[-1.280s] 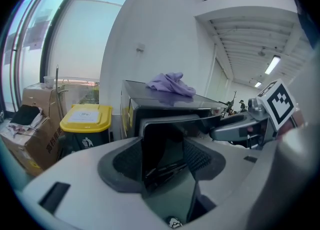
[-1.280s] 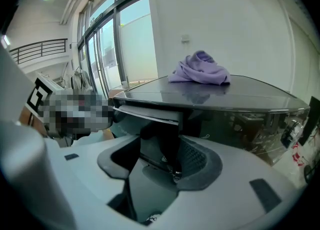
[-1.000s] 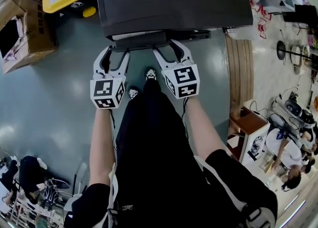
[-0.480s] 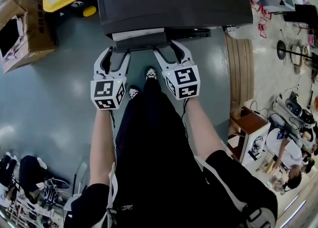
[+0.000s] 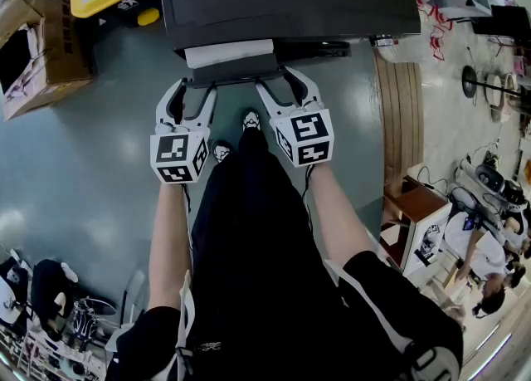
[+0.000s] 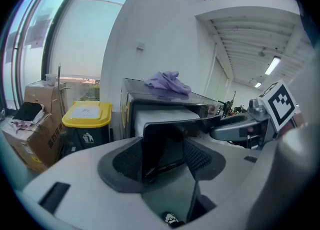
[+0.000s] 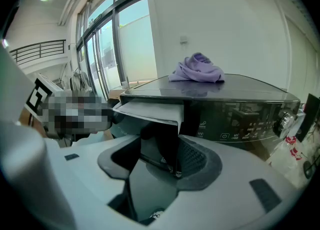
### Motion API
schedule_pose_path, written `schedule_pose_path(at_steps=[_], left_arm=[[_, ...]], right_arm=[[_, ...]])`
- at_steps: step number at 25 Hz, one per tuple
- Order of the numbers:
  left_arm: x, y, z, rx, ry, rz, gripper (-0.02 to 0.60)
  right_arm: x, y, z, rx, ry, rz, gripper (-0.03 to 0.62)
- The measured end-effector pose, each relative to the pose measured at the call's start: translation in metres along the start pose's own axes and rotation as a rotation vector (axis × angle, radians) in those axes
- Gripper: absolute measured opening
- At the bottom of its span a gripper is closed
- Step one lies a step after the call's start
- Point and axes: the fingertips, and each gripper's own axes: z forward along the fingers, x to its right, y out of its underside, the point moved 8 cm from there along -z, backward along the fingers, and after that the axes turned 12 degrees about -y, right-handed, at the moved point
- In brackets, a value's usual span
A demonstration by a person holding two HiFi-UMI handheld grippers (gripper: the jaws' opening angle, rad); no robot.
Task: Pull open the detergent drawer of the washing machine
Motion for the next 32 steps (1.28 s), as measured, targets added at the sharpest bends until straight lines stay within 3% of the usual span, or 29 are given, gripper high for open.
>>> schedule_pose_path(at_steps=[32], left_arm=[[0.012, 0.021, -0.028, -0.004, 0.021, 0.008, 0.253]], right_arm=[[-0.021, 0.025, -0.025, 0.012, 0.029, 0.011, 0.235]])
